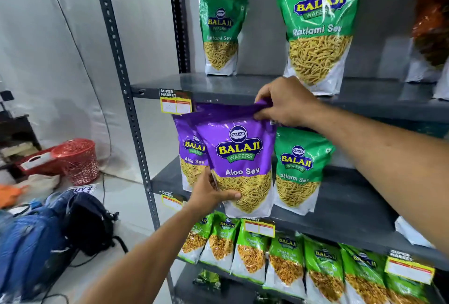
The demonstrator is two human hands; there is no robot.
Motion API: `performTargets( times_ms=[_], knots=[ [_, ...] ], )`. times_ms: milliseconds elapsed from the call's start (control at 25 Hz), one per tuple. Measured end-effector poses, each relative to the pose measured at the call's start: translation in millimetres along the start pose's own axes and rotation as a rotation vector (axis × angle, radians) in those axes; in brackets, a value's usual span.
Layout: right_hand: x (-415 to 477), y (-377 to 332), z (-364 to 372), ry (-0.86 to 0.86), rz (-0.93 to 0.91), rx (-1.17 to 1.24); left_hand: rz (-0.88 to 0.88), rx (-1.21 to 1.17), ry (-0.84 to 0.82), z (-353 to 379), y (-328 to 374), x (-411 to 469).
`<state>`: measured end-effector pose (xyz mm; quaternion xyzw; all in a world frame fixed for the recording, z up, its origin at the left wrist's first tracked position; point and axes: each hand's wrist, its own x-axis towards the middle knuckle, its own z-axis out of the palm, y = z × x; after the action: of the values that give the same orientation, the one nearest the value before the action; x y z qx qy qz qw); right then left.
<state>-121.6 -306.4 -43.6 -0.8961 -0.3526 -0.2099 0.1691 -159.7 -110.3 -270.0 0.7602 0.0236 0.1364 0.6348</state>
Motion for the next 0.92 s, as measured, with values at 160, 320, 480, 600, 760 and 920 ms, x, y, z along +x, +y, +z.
performTargets(
  times_ms=[160,320,480,600,760,920],
  knots=[
    [0,27,36,-0.141,-0.122,-0.462,-0.031,0.091,0.074,16,-32,12],
    [11,41,82,-0.259,-0.199,-0.709,-0.070,0.094,0.091,28,-62,37],
    [31,66,107,-0.310,-0.131,-0.685,-0.108,0.136,0.126,35,-79,67],
    [47,86,117,-0.338,-0.057,-0.548,-0.167,0.191,0.133,42,-76,83],
    [57,98,123,-0.301,0.087,-0.306,-0.158,0.230,0.121,45,-81,103],
    [55,109,114,-0.284,0.129,-0.262,-0.067,0.169,0.316,59,-95,69]
  ],
)
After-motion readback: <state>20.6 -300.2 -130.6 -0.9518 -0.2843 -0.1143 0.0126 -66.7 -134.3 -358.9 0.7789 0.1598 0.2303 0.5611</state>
